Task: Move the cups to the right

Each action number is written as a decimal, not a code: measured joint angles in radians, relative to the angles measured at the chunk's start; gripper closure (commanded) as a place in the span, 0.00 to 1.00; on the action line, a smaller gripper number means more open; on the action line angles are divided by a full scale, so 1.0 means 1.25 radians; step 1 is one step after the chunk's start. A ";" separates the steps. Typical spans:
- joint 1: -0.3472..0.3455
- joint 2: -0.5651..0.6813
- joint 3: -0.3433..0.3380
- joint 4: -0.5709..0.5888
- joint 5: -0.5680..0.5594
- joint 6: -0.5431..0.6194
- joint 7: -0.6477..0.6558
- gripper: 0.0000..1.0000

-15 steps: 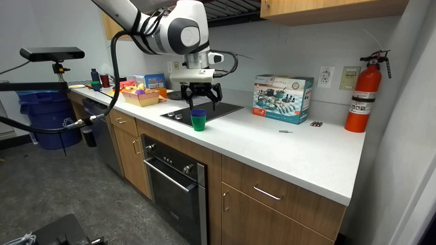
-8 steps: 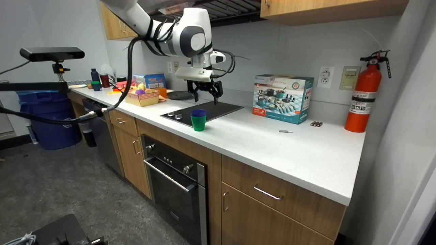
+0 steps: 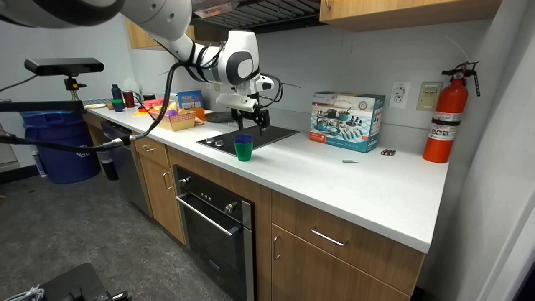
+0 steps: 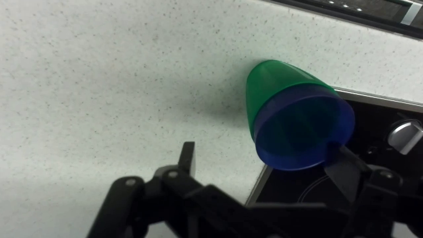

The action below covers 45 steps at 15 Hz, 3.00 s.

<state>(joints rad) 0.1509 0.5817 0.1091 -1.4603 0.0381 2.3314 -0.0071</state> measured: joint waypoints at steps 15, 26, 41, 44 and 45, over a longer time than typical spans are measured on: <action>0.018 0.120 -0.008 0.134 -0.074 -0.112 -0.034 0.60; 0.017 0.134 -0.008 0.176 -0.075 -0.174 -0.108 0.98; -0.073 0.124 -0.066 0.181 -0.087 -0.187 -0.109 0.98; -0.102 0.113 -0.075 0.177 -0.086 -0.187 -0.105 0.98; -0.113 0.110 -0.078 0.176 -0.085 -0.187 -0.103 0.98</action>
<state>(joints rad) 0.0096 0.7191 0.0119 -1.2397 -0.0681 2.0976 -0.1356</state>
